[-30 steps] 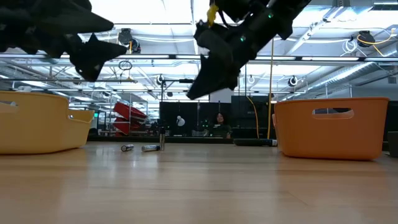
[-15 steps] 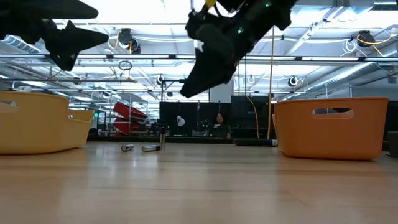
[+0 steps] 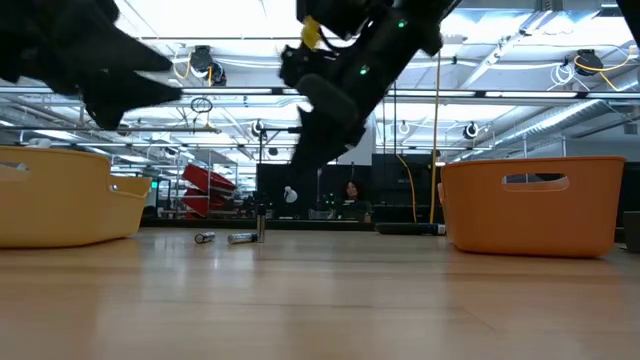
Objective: Sort batteries
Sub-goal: Put the silver battery into the yellow bin
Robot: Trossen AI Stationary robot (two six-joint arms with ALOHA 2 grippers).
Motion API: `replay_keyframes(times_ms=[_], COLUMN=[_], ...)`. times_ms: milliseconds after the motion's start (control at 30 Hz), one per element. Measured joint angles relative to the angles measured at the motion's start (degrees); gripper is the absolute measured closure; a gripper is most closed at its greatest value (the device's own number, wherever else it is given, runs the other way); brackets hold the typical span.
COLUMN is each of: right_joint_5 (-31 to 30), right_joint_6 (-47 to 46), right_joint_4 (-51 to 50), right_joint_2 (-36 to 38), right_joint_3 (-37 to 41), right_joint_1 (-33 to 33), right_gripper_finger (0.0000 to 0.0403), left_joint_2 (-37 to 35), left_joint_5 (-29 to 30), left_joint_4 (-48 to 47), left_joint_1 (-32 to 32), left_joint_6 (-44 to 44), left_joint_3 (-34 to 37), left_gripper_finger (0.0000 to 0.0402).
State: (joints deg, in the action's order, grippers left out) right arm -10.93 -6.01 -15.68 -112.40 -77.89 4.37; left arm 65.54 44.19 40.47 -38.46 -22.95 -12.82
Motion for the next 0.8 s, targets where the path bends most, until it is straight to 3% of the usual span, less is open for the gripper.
replay_keyframes(times_ms=[133,433,700,800], right_joint_5=[-6.72,-13.64,-21.19,-22.06], right_joint_6=[-3.28,-9.79,-14.79,-14.74], right_joint_4=[-7.55,-4.8,-2.51,-2.84], right_joint_2=[3.78,8.73,9.61,9.69], right_joint_3=[0.06,8.21,11.03,10.16], right_joint_1=[0.72,7.45,12.88,14.03], right_gripper_finger=[0.0229,0.0229,0.0229,0.0229], left_joint_2=[0.0,4.27,13.45,15.38], left_joint_5=[-1.53,-17.16,-26.91,-29.23], left_joint_4=[-2.83,-3.37,6.05,3.93], left_joint_1=[5.02,19.03,28.31,30.64], left_joint_6=[-2.2,-1.38,8.28,12.96], left_joint_3=[0.02,0.02,-0.44,-2.56], left_gripper_finger=[0.0183,0.0183,0.0183,0.0183])
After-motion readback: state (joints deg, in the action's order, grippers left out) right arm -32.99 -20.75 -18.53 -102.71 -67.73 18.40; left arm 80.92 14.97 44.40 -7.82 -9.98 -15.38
